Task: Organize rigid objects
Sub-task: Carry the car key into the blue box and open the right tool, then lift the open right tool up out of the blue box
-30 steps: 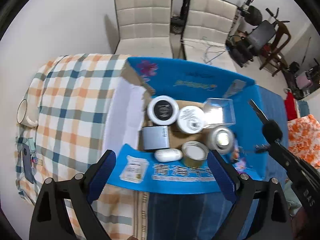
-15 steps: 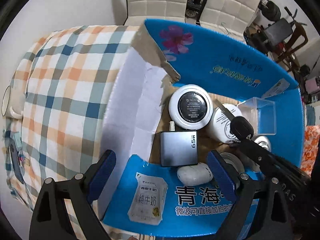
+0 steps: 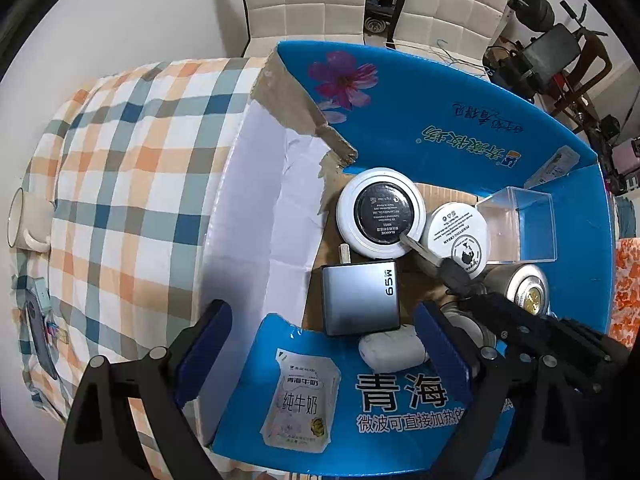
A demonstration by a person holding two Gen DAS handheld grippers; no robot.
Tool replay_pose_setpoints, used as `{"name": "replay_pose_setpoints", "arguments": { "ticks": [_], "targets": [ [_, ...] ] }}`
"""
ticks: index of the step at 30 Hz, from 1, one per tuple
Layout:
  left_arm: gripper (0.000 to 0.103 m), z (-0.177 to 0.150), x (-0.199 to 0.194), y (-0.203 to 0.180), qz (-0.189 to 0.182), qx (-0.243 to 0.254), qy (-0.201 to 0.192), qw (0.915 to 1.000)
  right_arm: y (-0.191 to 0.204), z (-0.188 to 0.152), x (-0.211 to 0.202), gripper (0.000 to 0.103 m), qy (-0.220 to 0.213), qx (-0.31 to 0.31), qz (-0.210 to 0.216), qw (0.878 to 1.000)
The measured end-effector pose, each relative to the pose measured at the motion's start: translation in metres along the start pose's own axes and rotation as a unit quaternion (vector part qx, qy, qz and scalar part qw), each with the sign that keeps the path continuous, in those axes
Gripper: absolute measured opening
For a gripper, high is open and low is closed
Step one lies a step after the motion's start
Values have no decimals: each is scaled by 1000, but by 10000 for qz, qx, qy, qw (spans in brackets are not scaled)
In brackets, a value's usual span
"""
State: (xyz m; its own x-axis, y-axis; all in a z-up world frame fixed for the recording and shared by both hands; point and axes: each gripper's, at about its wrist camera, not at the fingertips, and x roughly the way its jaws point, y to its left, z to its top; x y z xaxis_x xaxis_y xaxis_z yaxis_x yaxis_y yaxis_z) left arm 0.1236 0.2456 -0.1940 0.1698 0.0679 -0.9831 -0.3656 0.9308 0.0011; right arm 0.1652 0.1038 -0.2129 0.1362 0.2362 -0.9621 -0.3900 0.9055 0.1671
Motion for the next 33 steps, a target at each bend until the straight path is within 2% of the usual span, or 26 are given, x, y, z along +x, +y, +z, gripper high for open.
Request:
{"name": "replay_pose_setpoints", "arguments": {
  "ticks": [2,4,10,26,33],
  "targets": [
    [93,0,-3,-1,44,25,-34,10000,-9,-2,-8,77,-94,118,-193,9997],
    [93,-1,-6,-2,64,49,-75,9999,-16,-3,-16,85,-157,199,-378,9990],
    [93,-1,-19,-2,67,52,-183,9998,-31,-6,-31,95,-210,258,-897,9954],
    [93,-16,-58,-18,84,175,-395,9990,-40,-22,-91,96,-505,328,-934,9938],
    [93,-29,-96,-29,-32,279,-568,9980,-42,-42,-155,96,-812,407,-797,9927]
  ]
}}
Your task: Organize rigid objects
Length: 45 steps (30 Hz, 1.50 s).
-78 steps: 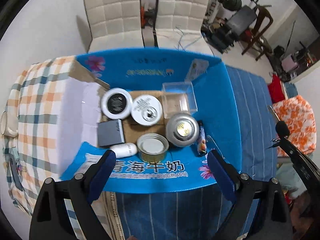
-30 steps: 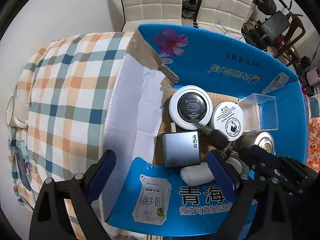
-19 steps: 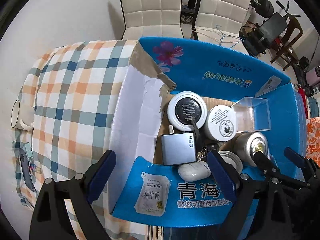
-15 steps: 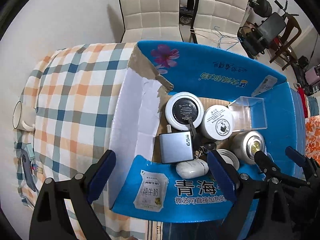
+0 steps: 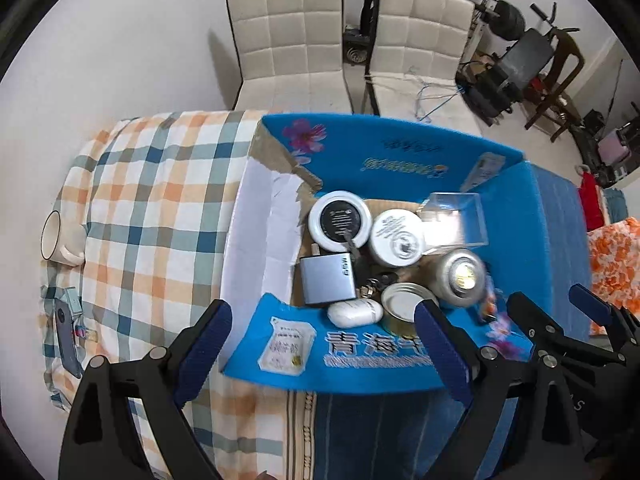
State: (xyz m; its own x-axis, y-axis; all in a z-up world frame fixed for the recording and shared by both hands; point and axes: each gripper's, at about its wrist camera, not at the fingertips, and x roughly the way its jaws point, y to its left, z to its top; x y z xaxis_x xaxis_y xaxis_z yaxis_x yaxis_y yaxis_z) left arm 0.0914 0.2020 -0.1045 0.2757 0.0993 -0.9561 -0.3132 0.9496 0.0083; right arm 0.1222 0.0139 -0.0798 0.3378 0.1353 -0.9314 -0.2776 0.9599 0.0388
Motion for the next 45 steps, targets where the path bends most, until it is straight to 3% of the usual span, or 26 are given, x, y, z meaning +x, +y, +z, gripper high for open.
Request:
{"name": "replay_pose_setpoints", "arguments": {
  "ticks": [11,20,29,45],
  "targets": [
    [93,-18,-111,-6,-226,21,-737,9970,-14,-26,-137,99,-708,-4,128,9974],
    [93,-38,-160,-8,-271,81,-955,9950,-15,-43,-193,99,-872,-44,225,9959],
    [93,-57,-177,-12,-240,122,-928,9953,-14,-51,-208,99,-924,-89,170,9955],
    [93,-61,-162,-13,-161,144,-691,9974,-22,-47,-168,99,-626,47,-129,9979]
  ]
}}
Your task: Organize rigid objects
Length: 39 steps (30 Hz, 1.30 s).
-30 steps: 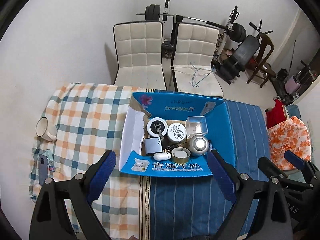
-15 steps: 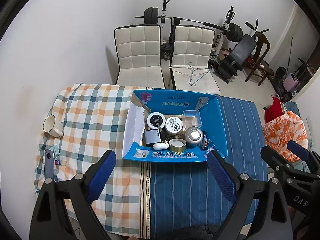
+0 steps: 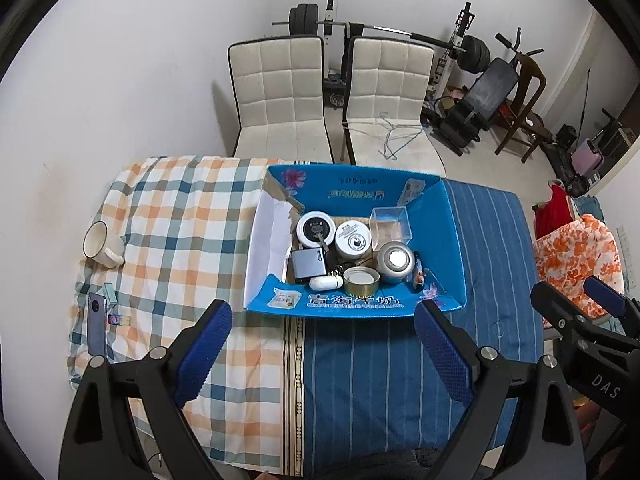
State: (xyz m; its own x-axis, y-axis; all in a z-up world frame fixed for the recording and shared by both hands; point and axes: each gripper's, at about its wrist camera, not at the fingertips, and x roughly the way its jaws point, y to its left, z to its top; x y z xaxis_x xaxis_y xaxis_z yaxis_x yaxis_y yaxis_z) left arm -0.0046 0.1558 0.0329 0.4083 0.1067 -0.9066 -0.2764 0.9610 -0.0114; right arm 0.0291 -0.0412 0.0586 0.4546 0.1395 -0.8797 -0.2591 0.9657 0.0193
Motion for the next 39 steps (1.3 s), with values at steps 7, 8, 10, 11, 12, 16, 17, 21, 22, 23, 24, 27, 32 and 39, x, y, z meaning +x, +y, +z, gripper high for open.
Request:
{"name": "replay_pose_setpoints", "arguments": {
  "ticks": [7,8,10,11,12,16,17,21,22,23,24,27,32,39],
  "targets": [
    [93,3,10,1,32,16,65,10000,-2,-1,5,99,20,-11,-50,10000],
    [93,3,10,0,58,27,58,10000,-2,-1,4,99,16,-11,-47,10000],
    [93,3,16,1,72,35,63,9999,-2,-1,4,99,13,-15,-44,10000],
    [93,3,17,2,72,30,56,10000,-2,-2,4,99,1,-23,-52,10000],
    [93,4,18,2,72,34,42,10000,-2,-1,4,99,-1,-29,-57,10000],
    [93,3,18,2,62,42,22,10000,-1,1,1,99,-27,-39,-62,10000],
    [93,3,18,2,53,39,16,10000,0,1,2,99,-25,-41,-59,10000],
    [93,5,17,3,28,6,-11,10000,0,2,0,99,-37,-55,-71,10000],
    [93,5,17,4,27,1,-10,10000,1,2,-1,99,-36,-45,-73,10000],
    [93,4,16,4,22,17,-10,10000,1,1,-1,99,-38,-47,-71,10000],
    [93,5,17,4,23,12,-9,10000,1,2,-1,99,-41,-52,-74,10000],
    [93,5,17,5,20,22,-13,10000,1,2,-1,99,-33,-46,-70,10000],
    [93,5,17,5,19,26,1,10000,0,3,-2,99,-36,-38,-78,10000],
    [93,4,18,5,21,15,14,10000,-3,2,-5,99,-33,-33,-104,9999]
  ]
}}
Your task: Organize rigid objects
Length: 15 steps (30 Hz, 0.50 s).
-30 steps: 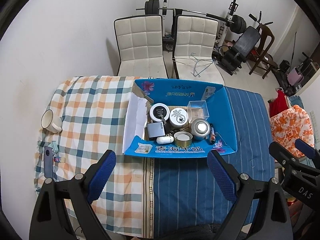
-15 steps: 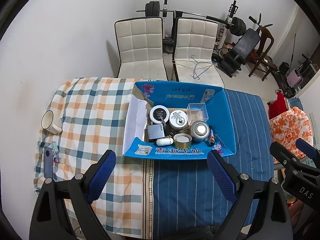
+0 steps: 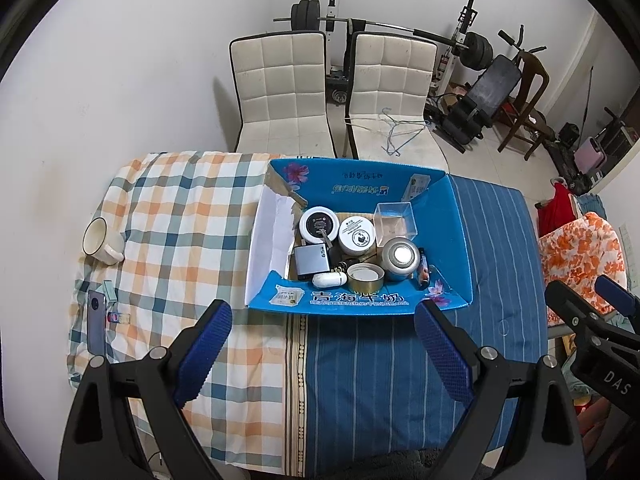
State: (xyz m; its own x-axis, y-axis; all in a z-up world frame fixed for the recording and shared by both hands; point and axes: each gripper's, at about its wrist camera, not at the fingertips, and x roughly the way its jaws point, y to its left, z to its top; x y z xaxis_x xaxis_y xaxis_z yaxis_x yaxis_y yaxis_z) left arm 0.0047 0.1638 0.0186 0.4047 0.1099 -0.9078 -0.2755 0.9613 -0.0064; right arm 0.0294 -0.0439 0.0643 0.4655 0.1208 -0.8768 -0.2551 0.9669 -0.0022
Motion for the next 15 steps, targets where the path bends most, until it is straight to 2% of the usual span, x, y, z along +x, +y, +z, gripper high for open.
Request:
{"name": "replay_pose_setpoints", "arguments": {
  "ticks": [15],
  "targets": [
    [93,-9,5,3,-1,-34,49,10000,0,-4,7,99,48,25,-30,10000]
  ]
}}
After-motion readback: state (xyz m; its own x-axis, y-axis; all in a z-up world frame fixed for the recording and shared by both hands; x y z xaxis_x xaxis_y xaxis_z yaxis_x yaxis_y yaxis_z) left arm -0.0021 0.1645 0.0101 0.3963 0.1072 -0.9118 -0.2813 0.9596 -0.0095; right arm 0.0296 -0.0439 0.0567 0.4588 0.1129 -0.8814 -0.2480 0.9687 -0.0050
